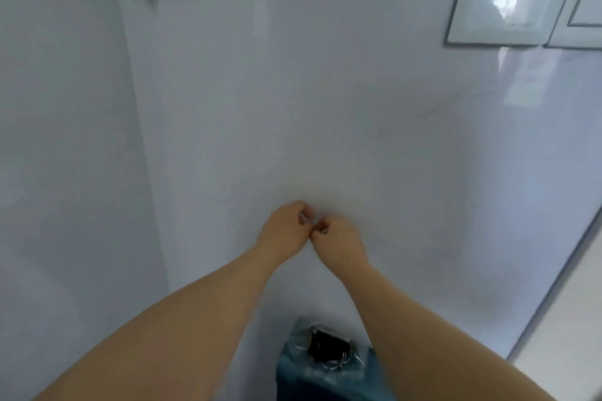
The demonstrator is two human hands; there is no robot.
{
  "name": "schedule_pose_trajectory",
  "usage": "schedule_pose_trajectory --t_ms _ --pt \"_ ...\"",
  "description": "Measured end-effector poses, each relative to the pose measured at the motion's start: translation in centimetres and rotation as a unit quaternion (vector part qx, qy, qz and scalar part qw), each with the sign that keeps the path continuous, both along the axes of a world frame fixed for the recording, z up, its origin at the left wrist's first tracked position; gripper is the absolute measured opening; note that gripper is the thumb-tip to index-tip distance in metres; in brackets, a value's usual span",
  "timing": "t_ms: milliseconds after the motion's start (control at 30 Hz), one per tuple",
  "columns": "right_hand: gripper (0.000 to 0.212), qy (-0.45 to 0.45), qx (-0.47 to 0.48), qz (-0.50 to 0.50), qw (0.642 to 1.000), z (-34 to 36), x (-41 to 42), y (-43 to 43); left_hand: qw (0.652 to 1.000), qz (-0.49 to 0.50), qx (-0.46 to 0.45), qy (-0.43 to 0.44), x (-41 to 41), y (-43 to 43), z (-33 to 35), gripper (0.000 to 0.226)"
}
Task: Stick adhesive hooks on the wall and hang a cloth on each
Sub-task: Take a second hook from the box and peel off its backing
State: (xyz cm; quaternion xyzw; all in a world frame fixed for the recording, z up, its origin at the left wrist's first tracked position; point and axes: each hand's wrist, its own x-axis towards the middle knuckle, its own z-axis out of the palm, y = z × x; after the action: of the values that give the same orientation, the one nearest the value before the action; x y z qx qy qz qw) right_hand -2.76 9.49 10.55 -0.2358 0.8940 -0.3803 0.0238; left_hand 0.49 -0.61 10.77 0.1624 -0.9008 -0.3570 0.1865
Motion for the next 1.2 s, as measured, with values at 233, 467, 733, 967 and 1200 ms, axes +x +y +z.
schedule_pose_trajectory --t_ms 233,467,733,967,1200 --pt "0.024 -0.065 0.078 -0.022 0.995 -7.7 1.4 4.6 0.989 -0.107 -0.032 -0.097 1.0 2.3 -9.0 0.013" --pt "0.017 0.001 0.170 0.063 0.984 -11.4 2.2 6.9 0.953 -0.214 -0.156 -0.151 1.7 2.3 -13.7 0.023" --pt "0.037 -0.002 0.261 0.007 0.965 -13.1 2.1 7.2 0.948 -0.167 -0.229 -0.148 1.8 1.9 -14.7 0.040" --pt "0.029 0.017 0.230 -0.016 0.973 -13.9 1.2 6.7 0.960 -0.157 -0.186 -0.137 1.2 1.5 -15.9 0.035" --pt "0.035 0.056 0.190 -0.014 0.980 -13.9 0.8 6.3 0.968 -0.134 -0.185 -0.106 0.5 1.6 -15.8 0.025"
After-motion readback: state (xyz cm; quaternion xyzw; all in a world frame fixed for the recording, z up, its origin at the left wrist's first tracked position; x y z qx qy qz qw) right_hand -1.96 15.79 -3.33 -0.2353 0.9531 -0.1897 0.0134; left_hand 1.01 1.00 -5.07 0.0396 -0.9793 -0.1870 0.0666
